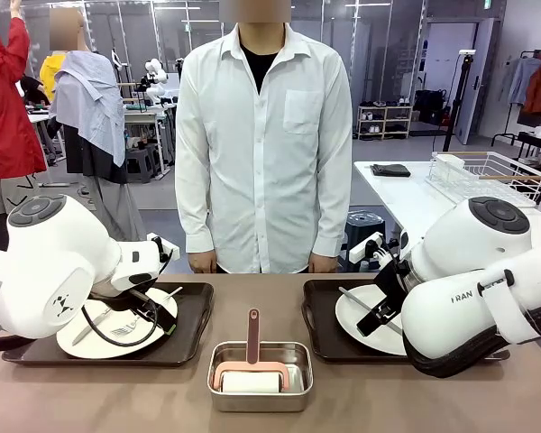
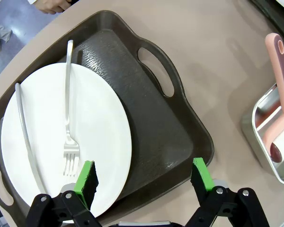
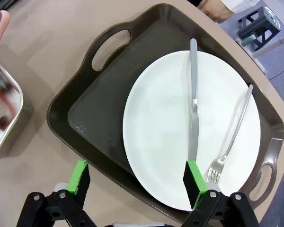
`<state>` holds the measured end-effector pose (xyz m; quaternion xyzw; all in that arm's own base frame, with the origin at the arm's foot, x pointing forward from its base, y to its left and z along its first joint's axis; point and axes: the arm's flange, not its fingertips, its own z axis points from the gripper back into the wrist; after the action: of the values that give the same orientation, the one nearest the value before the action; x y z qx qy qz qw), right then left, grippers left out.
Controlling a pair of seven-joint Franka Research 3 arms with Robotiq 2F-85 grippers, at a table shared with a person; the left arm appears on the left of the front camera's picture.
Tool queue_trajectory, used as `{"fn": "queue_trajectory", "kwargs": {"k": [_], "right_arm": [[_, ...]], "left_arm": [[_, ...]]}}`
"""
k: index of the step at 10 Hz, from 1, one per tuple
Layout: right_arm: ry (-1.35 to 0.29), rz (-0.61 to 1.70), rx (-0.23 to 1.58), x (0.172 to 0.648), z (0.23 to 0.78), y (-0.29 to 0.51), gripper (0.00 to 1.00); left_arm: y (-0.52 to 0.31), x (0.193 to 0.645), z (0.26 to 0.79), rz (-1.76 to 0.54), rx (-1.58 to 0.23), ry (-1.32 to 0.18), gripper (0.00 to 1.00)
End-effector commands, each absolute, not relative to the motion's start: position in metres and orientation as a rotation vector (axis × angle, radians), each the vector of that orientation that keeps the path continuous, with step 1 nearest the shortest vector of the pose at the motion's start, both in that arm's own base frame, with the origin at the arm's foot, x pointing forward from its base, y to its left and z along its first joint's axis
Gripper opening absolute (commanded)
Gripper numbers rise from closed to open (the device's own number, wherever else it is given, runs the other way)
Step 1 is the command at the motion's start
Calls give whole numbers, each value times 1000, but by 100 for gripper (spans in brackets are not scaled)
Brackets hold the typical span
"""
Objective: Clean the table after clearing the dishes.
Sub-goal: When the left (or right) Handle tray is removed, use the left hand (or right hand) to clean the left (or right) side of the table with the Lint Roller.
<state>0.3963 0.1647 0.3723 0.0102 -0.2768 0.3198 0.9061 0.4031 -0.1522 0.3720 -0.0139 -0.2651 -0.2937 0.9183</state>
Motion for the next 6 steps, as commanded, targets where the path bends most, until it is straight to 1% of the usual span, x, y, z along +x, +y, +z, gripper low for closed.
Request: {"fn": "queue_trajectory", "kwargs": {"k": [1,6], "right_arm": [[-572,659,22,396,372,165,100],[-572,659,22,396,372,165,100]], "left_arm": [[-152,403,372,-603,-29,-545,100],[-152,403,372,-603,-29,-545,100]]}}
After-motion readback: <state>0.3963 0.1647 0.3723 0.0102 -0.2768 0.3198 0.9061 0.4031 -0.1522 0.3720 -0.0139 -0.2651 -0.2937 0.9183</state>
